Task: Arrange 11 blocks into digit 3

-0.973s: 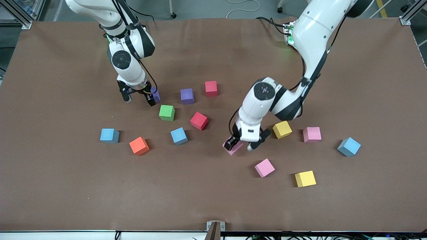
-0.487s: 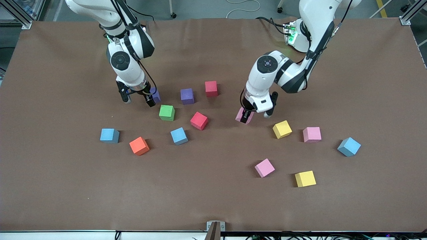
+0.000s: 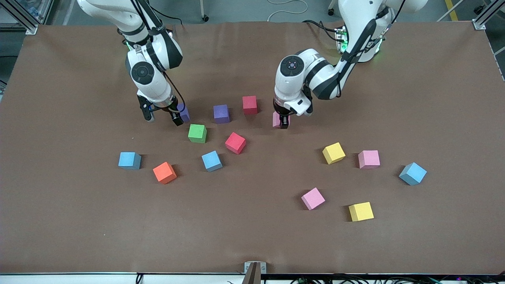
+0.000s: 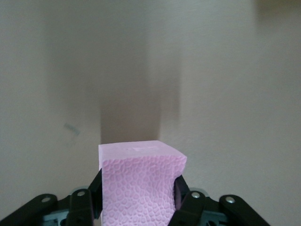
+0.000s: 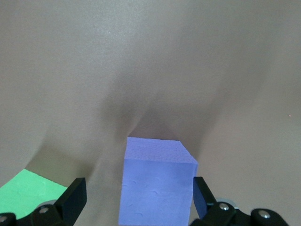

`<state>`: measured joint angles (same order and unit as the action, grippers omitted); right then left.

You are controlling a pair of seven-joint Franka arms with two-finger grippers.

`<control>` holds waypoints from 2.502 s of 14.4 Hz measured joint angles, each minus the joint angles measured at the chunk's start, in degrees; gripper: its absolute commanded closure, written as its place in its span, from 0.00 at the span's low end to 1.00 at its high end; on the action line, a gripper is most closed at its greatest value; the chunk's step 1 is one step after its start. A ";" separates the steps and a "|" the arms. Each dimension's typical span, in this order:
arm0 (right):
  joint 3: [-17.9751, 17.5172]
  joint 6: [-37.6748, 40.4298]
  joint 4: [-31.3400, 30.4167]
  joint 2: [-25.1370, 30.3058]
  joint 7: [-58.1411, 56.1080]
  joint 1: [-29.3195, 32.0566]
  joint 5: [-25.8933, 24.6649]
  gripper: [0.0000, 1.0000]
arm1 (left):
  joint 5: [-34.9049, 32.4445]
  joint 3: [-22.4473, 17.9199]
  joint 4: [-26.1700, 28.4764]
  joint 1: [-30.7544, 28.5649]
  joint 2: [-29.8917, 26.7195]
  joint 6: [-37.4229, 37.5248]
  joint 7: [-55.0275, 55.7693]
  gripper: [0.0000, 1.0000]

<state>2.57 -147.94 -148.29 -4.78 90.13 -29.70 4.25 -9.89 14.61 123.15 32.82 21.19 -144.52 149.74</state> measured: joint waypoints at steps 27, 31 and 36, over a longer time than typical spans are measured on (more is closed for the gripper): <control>-0.15 -2.95 -0.24 -3.59 1.51 -0.06 0.00 0.34 | -1.81 0.19 -10.44 10.47 8.14 11.68 6.63 0.73; -0.17 -2.95 -0.18 -3.59 1.52 -0.06 0.00 0.37 | -1.81 0.18 -11.41 10.47 8.56 11.68 6.63 0.73; -0.17 -2.95 -0.11 -3.58 1.54 -0.06 0.00 0.77 | -1.81 0.18 -12.06 10.51 9.09 11.68 6.63 0.73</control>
<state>2.40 -150.89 -148.40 -8.36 91.66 -29.76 4.25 -11.71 14.79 111.09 43.33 30.28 -132.84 156.37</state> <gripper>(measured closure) 0.414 0.423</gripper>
